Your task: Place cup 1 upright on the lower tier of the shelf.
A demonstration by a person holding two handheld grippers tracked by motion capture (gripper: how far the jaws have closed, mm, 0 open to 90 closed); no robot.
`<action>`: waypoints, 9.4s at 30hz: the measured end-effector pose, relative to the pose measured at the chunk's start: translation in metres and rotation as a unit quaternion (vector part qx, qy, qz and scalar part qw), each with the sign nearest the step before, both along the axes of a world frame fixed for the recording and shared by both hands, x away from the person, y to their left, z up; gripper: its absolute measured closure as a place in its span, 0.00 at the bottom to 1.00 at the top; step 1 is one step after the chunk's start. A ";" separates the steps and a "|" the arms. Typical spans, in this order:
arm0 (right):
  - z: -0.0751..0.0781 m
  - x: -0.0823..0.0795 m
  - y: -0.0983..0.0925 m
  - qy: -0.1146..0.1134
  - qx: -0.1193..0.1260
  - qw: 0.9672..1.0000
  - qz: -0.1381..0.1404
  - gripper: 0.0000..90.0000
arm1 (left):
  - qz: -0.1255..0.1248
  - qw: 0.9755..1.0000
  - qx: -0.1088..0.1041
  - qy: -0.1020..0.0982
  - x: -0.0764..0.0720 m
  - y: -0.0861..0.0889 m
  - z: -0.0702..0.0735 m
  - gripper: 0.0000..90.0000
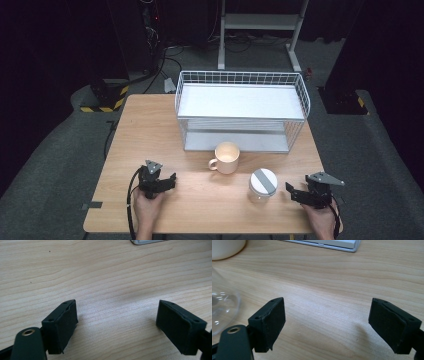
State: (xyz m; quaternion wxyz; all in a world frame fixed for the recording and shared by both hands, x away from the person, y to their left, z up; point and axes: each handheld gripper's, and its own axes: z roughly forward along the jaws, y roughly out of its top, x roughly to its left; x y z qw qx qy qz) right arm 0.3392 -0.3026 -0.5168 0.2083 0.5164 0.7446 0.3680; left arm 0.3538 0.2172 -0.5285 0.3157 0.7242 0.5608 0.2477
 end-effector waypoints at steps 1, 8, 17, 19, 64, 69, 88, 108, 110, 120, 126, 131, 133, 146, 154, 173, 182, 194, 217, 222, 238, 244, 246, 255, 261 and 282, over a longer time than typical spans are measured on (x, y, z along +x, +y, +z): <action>0.000 -0.001 0.000 -0.001 0.002 1.000 0.001 0.16 | 0.000 1.000 0.000 -0.001 0.000 0.000 0.000 0.19; 0.002 -0.012 0.006 -0.008 -0.004 1.000 0.017 0.16 | 0.000 1.000 0.001 -0.001 0.000 0.000 0.000 0.19; 0.001 -0.021 0.010 -0.009 0.004 0.999 0.034 0.16 | 0.000 1.000 0.000 -0.001 0.000 0.000 0.000 0.19; -0.001 -0.022 0.011 -0.007 0.007 0.999 0.036 0.16 | 0.000 1.000 0.001 -0.001 0.000 0.000 0.000 0.19; -0.002 -0.052 0.051 -0.018 0.023 0.991 0.130 0.12 | 0.002 1.000 0.001 -0.001 0.000 0.000 0.000 0.20; -0.001 -0.051 0.058 -0.023 0.026 0.990 0.139 0.12 | 0.002 1.000 0.001 -0.001 0.000 0.000 0.000 0.20; 0.005 -0.040 0.076 -0.035 0.032 0.986 0.158 0.11 | 0.003 1.000 0.000 0.000 0.000 0.000 0.000 0.20; 0.012 -0.023 0.097 -0.051 0.036 0.983 0.175 0.13 | 0.002 1.000 0.001 0.000 0.000 0.000 0.000 0.20; 0.013 -0.022 0.097 -0.054 0.038 0.983 0.172 0.14 | 0.003 1.000 0.000 0.000 0.000 0.000 0.000 0.20; 0.013 -0.019 0.100 -0.058 0.034 0.983 0.171 0.18 | 0.003 1.000 0.000 0.000 0.000 0.000 0.000 0.20; 0.012 -0.020 0.100 -0.067 0.032 0.982 0.174 0.19 | 0.003 1.000 0.000 0.000 0.000 0.000 0.000 0.20; 0.013 -0.019 0.099 -0.065 0.028 0.981 0.178 0.20 | 0.004 1.000 0.000 0.000 0.000 0.000 0.000 0.20; 0.013 -0.018 0.099 -0.066 0.029 0.981 0.178 0.20 | 0.005 1.000 0.000 0.000 0.000 0.000 0.000 0.20; 0.018 -0.012 0.096 -0.070 0.033 0.982 0.173 0.20 | 0.005 1.000 0.000 0.000 0.000 0.000 0.000 0.21; 0.021 -0.008 0.094 -0.064 0.044 0.982 0.174 0.20 | 0.007 1.000 -0.001 -0.002 0.000 0.000 0.000 0.21; 0.028 0.004 0.087 -0.065 0.047 0.982 0.168 0.20 | 0.008 1.000 0.000 -0.003 0.000 0.000 0.000 0.21; 0.032 0.016 0.084 -0.060 0.045 0.984 0.161 0.20 | 0.008 1.000 0.000 -0.003 0.000 0.000 0.000 0.21; 0.039 0.046 0.084 -0.056 0.052 0.988 0.136 0.21 | 0.008 1.000 0.000 -0.003 0.000 0.000 0.000 0.22; 0.041 0.111 0.093 -0.052 0.043 0.996 0.063 0.21 | 0.009 1.000 0.001 -0.004 0.000 0.000 0.000 0.22; 0.040 0.118 0.097 -0.051 0.036 0.996 0.057 0.21 | 0.009 1.000 0.001 -0.003 0.000 0.000 0.000 0.22; 0.030 0.131 0.096 -0.074 0.028 0.996 0.048 0.21 | 0.009 1.000 0.001 -0.003 0.000 0.000 0.000 0.22; 0.032 0.139 0.102 -0.073 0.011 0.996 0.047 0.21 | 0.009 1.000 0.001 -0.003 0.000 0.000 0.000 0.22; 0.031 0.140 0.102 -0.076 0.013 0.996 0.046 0.21 | 0.009 1.000 0.001 -0.003 0.000 0.000 0.000 0.22; 0.027 0.145 0.100 -0.090 0.018 0.995 0.048 0.21 | 0.009 1.000 0.001 -0.003 0.000 0.000 0.000 0.22; 0.028 0.144 0.100 -0.087 0.016 0.995 0.045 0.21 | 0.009 1.000 0.001 -0.003 0.000 0.000 0.000 0.22; 0.028 0.140 0.094 -0.058 0.011 0.998 0.037 0.12 | 0.009 1.000 -0.001 -0.004 0.000 0.000 0.000 0.22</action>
